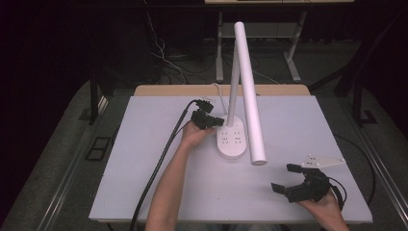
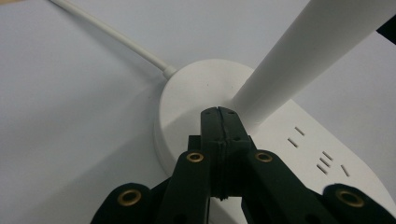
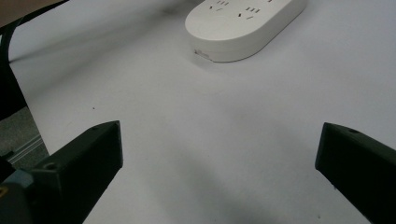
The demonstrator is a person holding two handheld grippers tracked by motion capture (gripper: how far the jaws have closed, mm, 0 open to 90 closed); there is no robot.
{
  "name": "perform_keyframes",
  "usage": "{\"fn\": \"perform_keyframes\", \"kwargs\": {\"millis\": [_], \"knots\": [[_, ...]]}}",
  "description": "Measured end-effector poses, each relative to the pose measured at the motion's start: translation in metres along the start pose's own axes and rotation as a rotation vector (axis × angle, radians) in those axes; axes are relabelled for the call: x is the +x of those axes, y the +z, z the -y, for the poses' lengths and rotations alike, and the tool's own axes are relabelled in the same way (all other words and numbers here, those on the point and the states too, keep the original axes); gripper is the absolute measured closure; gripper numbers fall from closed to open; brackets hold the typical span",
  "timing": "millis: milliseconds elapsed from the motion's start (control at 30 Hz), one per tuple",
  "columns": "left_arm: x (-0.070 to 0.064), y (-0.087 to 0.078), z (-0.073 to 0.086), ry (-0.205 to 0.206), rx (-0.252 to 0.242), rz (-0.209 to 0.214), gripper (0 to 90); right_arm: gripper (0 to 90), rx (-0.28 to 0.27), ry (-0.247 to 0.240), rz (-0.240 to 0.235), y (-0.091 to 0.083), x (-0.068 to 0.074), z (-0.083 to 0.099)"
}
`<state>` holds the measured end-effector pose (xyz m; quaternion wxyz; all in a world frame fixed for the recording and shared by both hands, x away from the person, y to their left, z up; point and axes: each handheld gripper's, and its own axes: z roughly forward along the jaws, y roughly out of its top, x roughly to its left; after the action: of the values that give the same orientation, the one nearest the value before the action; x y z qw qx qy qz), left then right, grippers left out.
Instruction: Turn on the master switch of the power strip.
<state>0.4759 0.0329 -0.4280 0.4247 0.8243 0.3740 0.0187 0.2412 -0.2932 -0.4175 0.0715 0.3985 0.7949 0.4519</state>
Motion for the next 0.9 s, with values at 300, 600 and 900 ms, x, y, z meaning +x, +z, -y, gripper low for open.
{"fn": "perform_keyframes", "kwargs": {"millis": [300,600,900], "knots": [[-0.003,0.006,0.002,-0.017,-0.043,-0.041,90.0,0.2,0.005,-0.015,0.006,0.001,0.001,0.000],[-0.013,0.004,0.000,0.053,0.026,-0.077,90.0,0.2,0.003,-0.008,0.012,-0.001,0.000,0.001],[-0.010,0.003,0.000,0.011,0.017,-0.058,90.0,0.2,0.004,-0.008,0.017,-0.001,0.001,0.000]]}}
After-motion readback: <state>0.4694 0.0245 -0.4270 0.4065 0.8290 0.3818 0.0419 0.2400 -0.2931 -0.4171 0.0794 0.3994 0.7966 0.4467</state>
